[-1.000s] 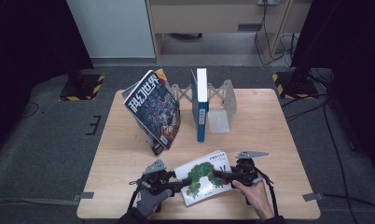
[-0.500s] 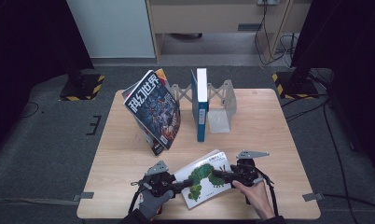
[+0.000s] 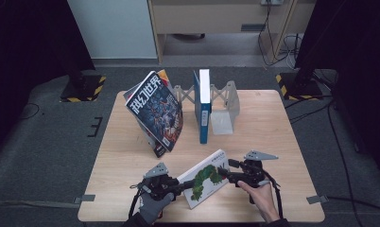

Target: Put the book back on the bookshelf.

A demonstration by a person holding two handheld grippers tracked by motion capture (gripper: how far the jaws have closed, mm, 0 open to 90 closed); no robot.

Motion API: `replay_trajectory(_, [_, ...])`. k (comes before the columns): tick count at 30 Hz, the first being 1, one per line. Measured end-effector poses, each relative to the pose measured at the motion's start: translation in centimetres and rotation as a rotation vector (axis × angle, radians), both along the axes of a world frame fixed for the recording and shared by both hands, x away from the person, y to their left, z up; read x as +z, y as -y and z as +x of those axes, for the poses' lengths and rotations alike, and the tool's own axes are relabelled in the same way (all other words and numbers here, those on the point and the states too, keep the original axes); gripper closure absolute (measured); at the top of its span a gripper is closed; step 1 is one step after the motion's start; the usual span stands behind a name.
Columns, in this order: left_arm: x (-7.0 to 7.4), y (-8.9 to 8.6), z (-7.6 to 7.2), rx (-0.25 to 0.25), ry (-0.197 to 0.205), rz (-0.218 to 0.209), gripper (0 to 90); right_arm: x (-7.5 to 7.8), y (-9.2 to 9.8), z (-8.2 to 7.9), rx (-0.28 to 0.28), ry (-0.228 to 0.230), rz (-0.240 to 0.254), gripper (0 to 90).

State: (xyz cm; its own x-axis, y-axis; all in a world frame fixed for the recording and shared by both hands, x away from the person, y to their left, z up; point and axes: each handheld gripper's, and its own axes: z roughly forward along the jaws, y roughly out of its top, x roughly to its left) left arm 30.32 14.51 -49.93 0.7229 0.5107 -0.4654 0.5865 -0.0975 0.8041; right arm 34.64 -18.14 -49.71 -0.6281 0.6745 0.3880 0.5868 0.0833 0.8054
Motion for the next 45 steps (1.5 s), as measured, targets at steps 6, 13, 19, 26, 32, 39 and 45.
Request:
replay_trajectory(6, [0.6,0.0,-0.2,0.012,0.013,0.025,74.0,-0.4,0.7,0.2,-0.051,0.024,-0.060,21.9])
replay_trajectory(13, [1.4,0.1,-0.1,0.043,0.024,0.023,74.1,-0.7,1.2,0.3,-0.104,0.031,-0.125,19.5])
replay_trajectory(19, [2.3,0.1,0.0,0.056,0.045,0.032,74.2,-0.7,1.9,0.3,-0.141,0.040,-0.156,19.4])
replay_trajectory(26, [3.9,-0.3,0.1,0.099,0.094,0.050,74.3,-0.8,2.9,0.4,-0.187,0.050,-0.211,19.2])
replay_trajectory(32, [5.3,-1.1,0.3,0.142,0.121,0.038,74.4,-1.2,3.7,0.6,-0.223,0.053,-0.302,16.8])
replay_trajectory(39, [6.7,-0.7,1.0,0.191,0.177,0.070,74.3,-1.6,4.5,0.7,-0.246,0.039,-0.355,15.3])
replay_trajectory(45, [7.6,0.6,1.7,0.210,0.213,0.067,74.3,-1.9,5.0,0.8,-0.253,0.023,-0.398,14.1])
